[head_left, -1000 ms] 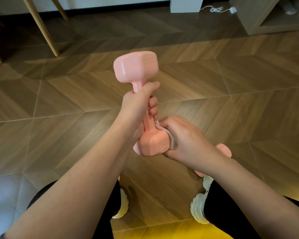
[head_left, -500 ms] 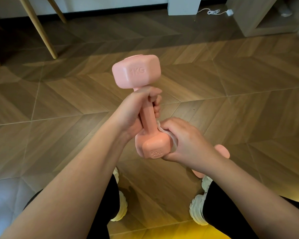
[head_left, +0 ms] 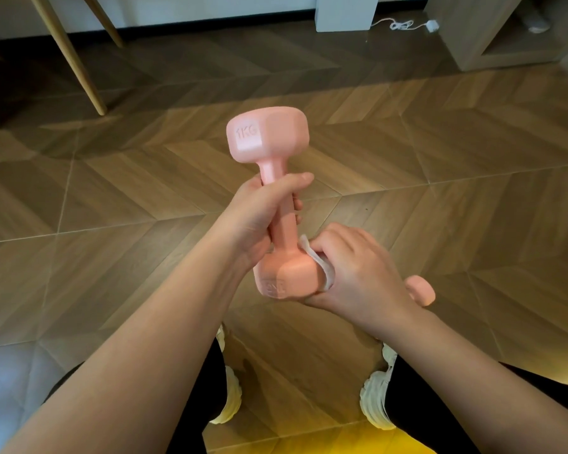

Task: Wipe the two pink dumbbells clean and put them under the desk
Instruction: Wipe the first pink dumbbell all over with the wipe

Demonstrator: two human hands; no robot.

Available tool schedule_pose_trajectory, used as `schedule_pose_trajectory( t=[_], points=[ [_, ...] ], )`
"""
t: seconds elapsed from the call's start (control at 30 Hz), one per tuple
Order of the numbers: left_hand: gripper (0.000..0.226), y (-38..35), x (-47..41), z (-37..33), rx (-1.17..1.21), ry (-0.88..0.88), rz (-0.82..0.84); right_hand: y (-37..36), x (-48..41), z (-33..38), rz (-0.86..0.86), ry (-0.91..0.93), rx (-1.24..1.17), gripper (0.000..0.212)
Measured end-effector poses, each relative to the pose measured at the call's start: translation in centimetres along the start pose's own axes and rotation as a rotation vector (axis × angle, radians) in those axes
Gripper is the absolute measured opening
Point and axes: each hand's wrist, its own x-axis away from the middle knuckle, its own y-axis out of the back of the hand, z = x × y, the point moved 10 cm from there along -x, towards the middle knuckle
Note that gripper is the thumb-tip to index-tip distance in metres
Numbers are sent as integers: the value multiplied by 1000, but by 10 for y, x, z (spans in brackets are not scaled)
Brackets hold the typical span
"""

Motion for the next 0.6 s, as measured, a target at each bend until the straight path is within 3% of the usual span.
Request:
schedule_pose_trajectory(
  t=[0.1,0.27,0.43,0.47,0.6],
  points=[
    [18,3,1,4,52,36,-41,-5,0,-5,9,-10,59,39],
    [33,-2,4,5,78,25,-35,-26,0,-3,205,-16,34,59],
    [11,1,5,5,56,14,-59,-7,-4,1,37,-41,11,43],
    [15,3,4,7,76,21,-74,-6,-3,0,27,-47,14,44],
    [19,4,3,10,110,26,-76,-23,0,-15,163,-89,57,51]
  ],
)
